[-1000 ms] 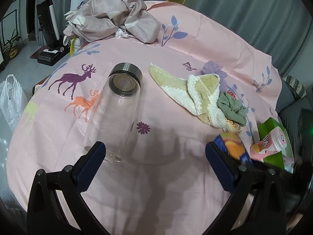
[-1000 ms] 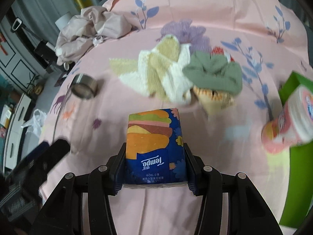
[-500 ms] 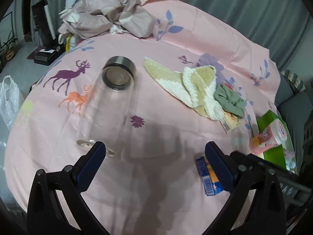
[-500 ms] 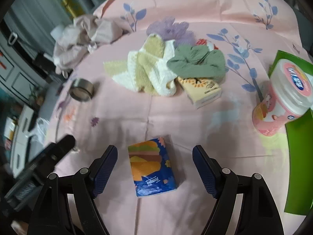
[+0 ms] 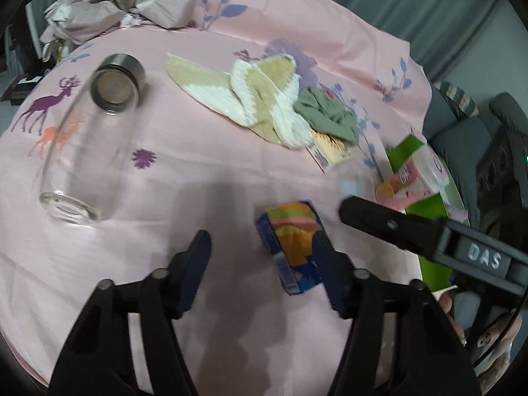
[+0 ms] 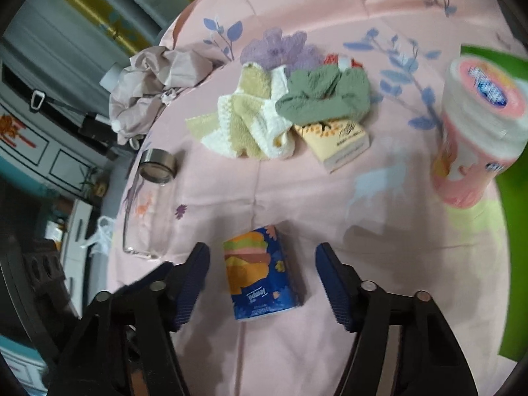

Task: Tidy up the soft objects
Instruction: 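Grasp the blue tissue pack again with the right gripper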

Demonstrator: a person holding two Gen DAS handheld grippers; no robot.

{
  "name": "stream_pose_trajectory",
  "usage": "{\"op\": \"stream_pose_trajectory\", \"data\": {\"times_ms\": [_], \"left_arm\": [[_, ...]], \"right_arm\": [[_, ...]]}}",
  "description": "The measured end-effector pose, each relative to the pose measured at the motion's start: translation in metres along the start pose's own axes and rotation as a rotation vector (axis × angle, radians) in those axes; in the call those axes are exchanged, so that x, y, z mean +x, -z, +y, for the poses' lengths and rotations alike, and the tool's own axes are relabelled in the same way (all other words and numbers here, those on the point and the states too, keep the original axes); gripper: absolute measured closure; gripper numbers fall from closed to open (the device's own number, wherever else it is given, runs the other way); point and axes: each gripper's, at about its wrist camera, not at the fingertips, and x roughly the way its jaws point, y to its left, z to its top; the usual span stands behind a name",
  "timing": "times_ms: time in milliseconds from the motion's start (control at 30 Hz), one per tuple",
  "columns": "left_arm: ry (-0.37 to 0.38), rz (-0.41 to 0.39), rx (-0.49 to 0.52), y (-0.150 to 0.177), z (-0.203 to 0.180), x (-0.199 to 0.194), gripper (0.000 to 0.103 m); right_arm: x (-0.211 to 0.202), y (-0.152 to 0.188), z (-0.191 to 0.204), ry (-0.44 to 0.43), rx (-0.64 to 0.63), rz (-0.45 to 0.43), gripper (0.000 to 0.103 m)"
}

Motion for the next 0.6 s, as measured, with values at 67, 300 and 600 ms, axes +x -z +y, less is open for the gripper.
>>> {"op": "stream_pose_trajectory", "data": {"times_ms": [67, 300, 600], "left_arm": [[0.005, 0.02, 0.017, 0.003, -0.004, 0.007, 0.053], [0.007, 0.081, 0.012, 0.006, -0.005, 0.027, 0.072], [0.048, 0.043, 0.037, 0.007, -0.017, 0.017, 0.094]], "right_arm": [[0.005, 0.001, -0.001, -0.007, 0.007, 0.015, 0.046], [0.032, 0.004, -0.005, 0.004, 0.014, 0.096, 0.048], [0.039, 0.005, -0.005, -0.017, 0.0, 0.118, 0.063]]}}
